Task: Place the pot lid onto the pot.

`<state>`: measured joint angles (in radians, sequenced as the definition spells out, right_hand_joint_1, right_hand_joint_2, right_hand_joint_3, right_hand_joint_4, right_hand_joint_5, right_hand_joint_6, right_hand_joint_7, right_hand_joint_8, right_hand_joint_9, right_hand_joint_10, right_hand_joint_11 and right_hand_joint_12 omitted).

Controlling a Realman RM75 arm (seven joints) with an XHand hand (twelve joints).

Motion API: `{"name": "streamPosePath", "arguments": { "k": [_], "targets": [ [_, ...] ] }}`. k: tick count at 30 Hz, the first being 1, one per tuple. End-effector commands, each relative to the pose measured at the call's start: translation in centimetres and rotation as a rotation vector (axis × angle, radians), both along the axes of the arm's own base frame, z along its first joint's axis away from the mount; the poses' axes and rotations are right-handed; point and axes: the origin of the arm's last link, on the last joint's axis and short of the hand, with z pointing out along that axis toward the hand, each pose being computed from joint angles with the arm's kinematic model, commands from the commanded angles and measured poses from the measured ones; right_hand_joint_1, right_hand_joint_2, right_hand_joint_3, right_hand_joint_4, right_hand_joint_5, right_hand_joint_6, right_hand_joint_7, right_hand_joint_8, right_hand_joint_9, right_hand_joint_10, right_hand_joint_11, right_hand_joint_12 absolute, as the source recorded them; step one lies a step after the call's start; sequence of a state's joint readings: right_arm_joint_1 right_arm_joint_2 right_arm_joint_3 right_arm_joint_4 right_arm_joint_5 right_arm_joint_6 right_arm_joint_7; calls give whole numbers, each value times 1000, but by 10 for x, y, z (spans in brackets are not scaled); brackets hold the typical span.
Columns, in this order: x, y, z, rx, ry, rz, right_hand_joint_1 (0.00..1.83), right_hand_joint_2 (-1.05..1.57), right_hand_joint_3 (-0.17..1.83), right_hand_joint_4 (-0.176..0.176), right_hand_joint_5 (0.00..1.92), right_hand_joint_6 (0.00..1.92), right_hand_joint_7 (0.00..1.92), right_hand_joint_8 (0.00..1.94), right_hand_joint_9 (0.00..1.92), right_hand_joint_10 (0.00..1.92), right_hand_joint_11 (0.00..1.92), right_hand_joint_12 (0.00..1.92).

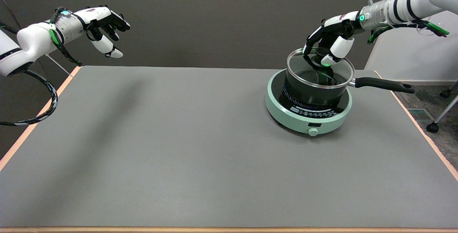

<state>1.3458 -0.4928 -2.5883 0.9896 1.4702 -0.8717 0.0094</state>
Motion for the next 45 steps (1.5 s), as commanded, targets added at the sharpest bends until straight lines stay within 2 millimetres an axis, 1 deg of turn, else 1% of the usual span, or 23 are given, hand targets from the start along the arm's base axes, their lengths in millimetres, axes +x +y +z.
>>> {"name": "streamPosePath", "arguments": {
  "k": [1, 5, 6, 7, 8, 9, 10, 14, 15, 28, 29, 31, 38, 42, 45],
  "targets": [
    [1, 1, 0, 34, 45, -6, 1082, 679, 978, 98, 557, 229, 704, 641, 538, 1342, -1, 1783],
    [5, 0, 1, 37, 55, 3, 1069, 654, 982, 97, 515, 202, 665, 627, 500, 1324, -1, 1752],
    [7, 0, 0, 45, 64, 7, 1098, 600, 958, 92, 480, 184, 621, 569, 470, 1290, -1, 1709],
    [9, 0, 0, 51, 71, 13, 1142, 558, 947, 78, 459, 173, 595, 460, 403, 1274, -1, 1662],
    [10, 0, -1, 54, 74, 16, 1158, 533, 955, 76, 433, 165, 585, 358, 401, 1119, -1, 1639],
    [12, -1, -1, 58, 77, 21, 1142, 522, 973, 74, 416, 163, 568, 282, 454, 938, -1, 1627],
    [15, -1, -1, 60, 79, 27, 1124, 515, 984, 73, 404, 163, 549, 251, 490, 800, -1, 1623],
    [23, 0, -2, 69, 79, 49, 1100, 495, 1002, 71, 379, 158, 495, 208, 537, 566, -1, 1608],
    [27, 0, -3, 71, 78, 58, 1097, 492, 1003, 70, 377, 157, 494, 204, 546, 544, -1, 1606],
    [62, 10, -6, 105, 92, 141, 1087, 493, 1011, 66, 381, 160, 543, 203, 612, 505, -1, 1625],
    [67, 11, -6, 108, 97, 148, 1086, 493, 1013, 66, 381, 160, 548, 204, 617, 504, -1, 1627],
    [76, 14, -5, 107, 110, 166, 1059, 525, 1011, 67, 378, 162, 550, 212, 609, 561, -1, 1643],
    [114, 24, -4, 98, 192, 280, 1095, 500, 1003, 62, 392, 163, 587, 211, 637, 545, -1, 1668],
    [121, 28, -6, 96, 265, 323, 1098, 505, 1007, 63, 397, 164, 606, 212, 656, 551, -1, 1687],
    [130, 35, 0, 70, 279, 405, 1090, 510, 1010, 67, 401, 166, 619, 215, 670, 551, -1, 1700]
  ]
}}
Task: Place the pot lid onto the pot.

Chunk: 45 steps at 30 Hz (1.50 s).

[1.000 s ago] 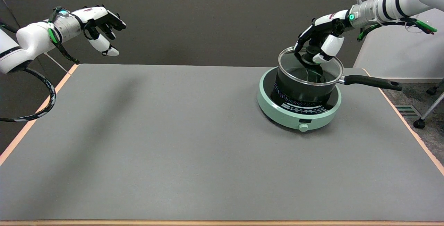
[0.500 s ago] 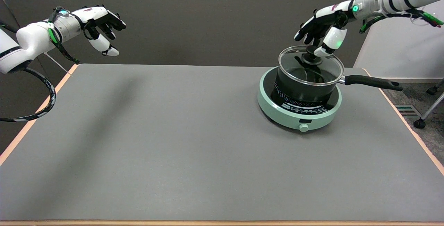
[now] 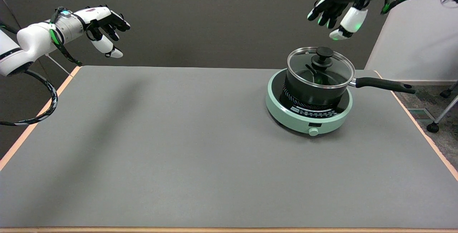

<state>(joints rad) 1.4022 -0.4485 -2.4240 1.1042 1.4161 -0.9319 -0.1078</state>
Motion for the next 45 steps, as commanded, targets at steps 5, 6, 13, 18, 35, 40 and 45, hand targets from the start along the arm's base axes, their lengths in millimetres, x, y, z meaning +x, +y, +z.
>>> {"name": "streamPosePath", "arguments": {
  "k": [5, 6, 13, 18, 35, 40, 45],
  "targets": [
    [55, 42, 27, -69, -14, 395, 1049, 525, 1011, 79, 403, 169, 616, 216, 681, 543, -1, 1725],
    [52, 43, 30, -73, -48, 407, 1037, 534, 1013, 83, 407, 166, 623, 213, 686, 547, 1, 1735],
    [40, 69, 53, -108, -306, 470, 1007, 542, 1002, 94, 429, 177, 650, 223, 703, 579, 166, 1729],
    [16, 86, 71, -153, -382, 457, 963, 527, 997, 70, 395, 162, 526, 198, 588, 469, 42, 1634],
    [-43, 147, 121, -210, -912, 850, 910, 530, 991, 53, 387, 162, 520, 188, 600, 432, 147, 1486],
    [-64, 161, 111, -87, -972, 871, 902, 525, 987, 50, 400, 167, 542, 187, 620, 440, 227, 1454],
    [-95, 165, 99, -41, -1049, 838, 829, 522, 962, 27, 343, 149, 443, 175, 524, 393, 168, 1424]
  ]
}}
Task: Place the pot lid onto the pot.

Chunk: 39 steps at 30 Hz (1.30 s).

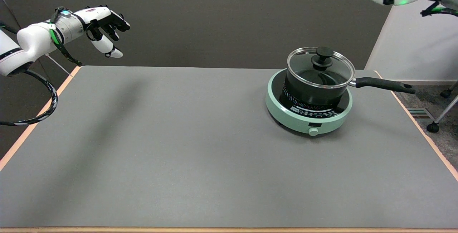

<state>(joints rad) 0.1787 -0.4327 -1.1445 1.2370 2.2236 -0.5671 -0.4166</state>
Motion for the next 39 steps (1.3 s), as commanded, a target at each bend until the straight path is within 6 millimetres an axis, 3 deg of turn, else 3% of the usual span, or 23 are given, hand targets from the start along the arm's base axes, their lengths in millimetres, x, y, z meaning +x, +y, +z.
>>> {"name": "streamPosePath", "arguments": {
  "k": [1, 2, 3, 5, 8, 10, 11, 12, 14, 15, 16, 17, 18, 20, 21, 22, 25, 28, 38, 39],
  "targets": [
    [-86, 71, 24, 64, -354, 293, 792, 520, 954, 27, 340, 147, 425, 171, 500, 359, 225, 1281],
    [-91, 72, 25, 61, -364, 292, 742, 511, 945, 28, 332, 146, 396, 167, 467, 327, 315, 945],
    [-96, 74, 27, 60, -373, 288, 620, 541, 872, 24, 311, 161, 339, 171, 429, 269, 297, 726],
    [-107, 76, 32, 44, -399, 273, 466, 557, 827, 12, 277, 157, 251, 161, 348, 235, 225, 511],
    [-122, 78, 39, 22, -450, 246, 300, 621, 817, -6, 204, 149, 115, 141, 180, 183, 91, 364],
    [-129, 77, 38, 35, -512, 229, 300, 599, 988, -23, 133, 177, 66, 83, 96, 175, 64, 209],
    [-134, 77, 37, 46, -559, 221, 219, 634, 990, -32, 133, 162, 24, 129, 89, 143, 40, 198],
    [-137, 77, 37, 53, -598, 216, 249, 653, 1010, -38, 126, 162, 9, 127, 78, 122, 29, 177],
    [-146, 77, 36, 57, -672, 214, 202, 729, 877, -38, 124, 146, -1, 105, 15, 148, -1, 187],
    [-150, 78, 37, 53, -707, 217, 200, 690, 965, -41, 119, 149, -1, 94, 11, 139, -1, 172],
    [-153, 79, 37, 49, -727, 220, 203, 749, 869, -43, 121, 145, -1, 94, 2, 150, -1, 166],
    [-156, 80, 37, 46, -748, 226, 206, 758, 874, -46, 121, 146, -1, 95, 1, 148, -1, 164],
    [-157, 81, 37, 46, -758, 234, 208, 701, 1003, -48, 123, 149, -1, 96, 4, 141, -1, 163],
    [-154, 82, 34, 67, -753, 249, 220, 773, 892, -53, 131, 148, -1, 105, 0, 150, -1, 153],
    [-151, 83, 31, 88, -745, 257, 380, 722, 1051, -69, 120, 157, -1, 106, 38, 67, 17, 95],
    [-149, 84, 29, 109, -736, 264, 395, 717, 1068, -71, 121, 159, -1, 109, 43, 61, 15, 83],
    [-138, 85, 18, 183, -702, 281, 243, 735, 972, -66, 128, 139, -1, 75, -1, 93, -1, 17],
    [-131, 82, 9, 223, -680, 282, 280, 704, 996, -68, 112, 129, -1, 7, -1, 12, -1, -1],
    [-125, 73, -5, 266, -662, 267, 285, 694, 979, -79, 109, 133, -1, 0, -1, -1, -1, -1],
    [-123, 73, -6, 269, -658, 271, 286, 750, 873, -79, 100, 153, -1, -1, -1, -1, -1, -1]
  ]
}}
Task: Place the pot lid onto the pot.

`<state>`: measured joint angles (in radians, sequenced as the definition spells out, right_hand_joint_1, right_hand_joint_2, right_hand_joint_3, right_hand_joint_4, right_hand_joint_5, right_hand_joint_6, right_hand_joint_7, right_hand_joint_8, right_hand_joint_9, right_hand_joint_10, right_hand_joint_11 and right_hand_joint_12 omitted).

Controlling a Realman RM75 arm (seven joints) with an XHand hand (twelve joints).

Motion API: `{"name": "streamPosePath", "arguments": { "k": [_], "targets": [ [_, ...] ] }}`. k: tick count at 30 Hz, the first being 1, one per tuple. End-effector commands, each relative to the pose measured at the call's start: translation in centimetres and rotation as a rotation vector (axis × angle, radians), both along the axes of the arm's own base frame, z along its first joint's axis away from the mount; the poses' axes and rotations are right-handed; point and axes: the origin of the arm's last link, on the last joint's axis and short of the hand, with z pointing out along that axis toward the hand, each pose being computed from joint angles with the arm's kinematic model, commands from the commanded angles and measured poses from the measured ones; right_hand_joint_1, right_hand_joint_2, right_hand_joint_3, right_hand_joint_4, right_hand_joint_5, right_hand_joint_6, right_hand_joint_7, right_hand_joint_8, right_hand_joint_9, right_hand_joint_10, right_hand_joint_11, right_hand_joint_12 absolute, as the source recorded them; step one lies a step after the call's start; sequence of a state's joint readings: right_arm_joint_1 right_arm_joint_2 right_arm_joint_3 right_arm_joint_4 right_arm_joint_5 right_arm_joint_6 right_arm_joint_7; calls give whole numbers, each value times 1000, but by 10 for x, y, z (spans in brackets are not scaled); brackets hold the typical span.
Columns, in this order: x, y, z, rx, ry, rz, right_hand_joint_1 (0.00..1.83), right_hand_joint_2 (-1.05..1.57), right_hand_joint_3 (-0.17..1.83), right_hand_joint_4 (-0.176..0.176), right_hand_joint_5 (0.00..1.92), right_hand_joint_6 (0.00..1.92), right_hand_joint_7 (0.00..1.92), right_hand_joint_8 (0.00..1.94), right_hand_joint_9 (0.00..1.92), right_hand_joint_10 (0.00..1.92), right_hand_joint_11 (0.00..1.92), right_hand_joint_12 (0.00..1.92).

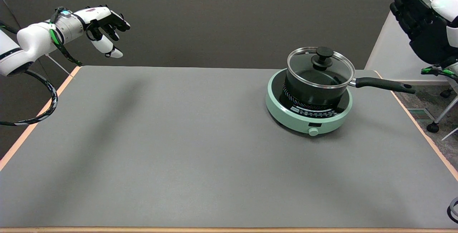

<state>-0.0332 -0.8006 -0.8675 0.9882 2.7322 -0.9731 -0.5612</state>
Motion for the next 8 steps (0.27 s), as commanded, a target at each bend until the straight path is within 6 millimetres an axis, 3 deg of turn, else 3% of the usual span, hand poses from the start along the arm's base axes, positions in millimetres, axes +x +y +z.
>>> {"name": "streamPosePath", "arguments": {
  "k": [1, 8],
  "targets": [
    [6, 1, -23, 94, -10, 64, 291, 762, 842, -80, 94, 157, -1, -1, -1, -1, -1, -1],
    [11, -1, -24, 89, -3, 65, 303, 757, 863, -82, 96, 145, -1, -1, -1, -1, -1, -1]
  ]
}}
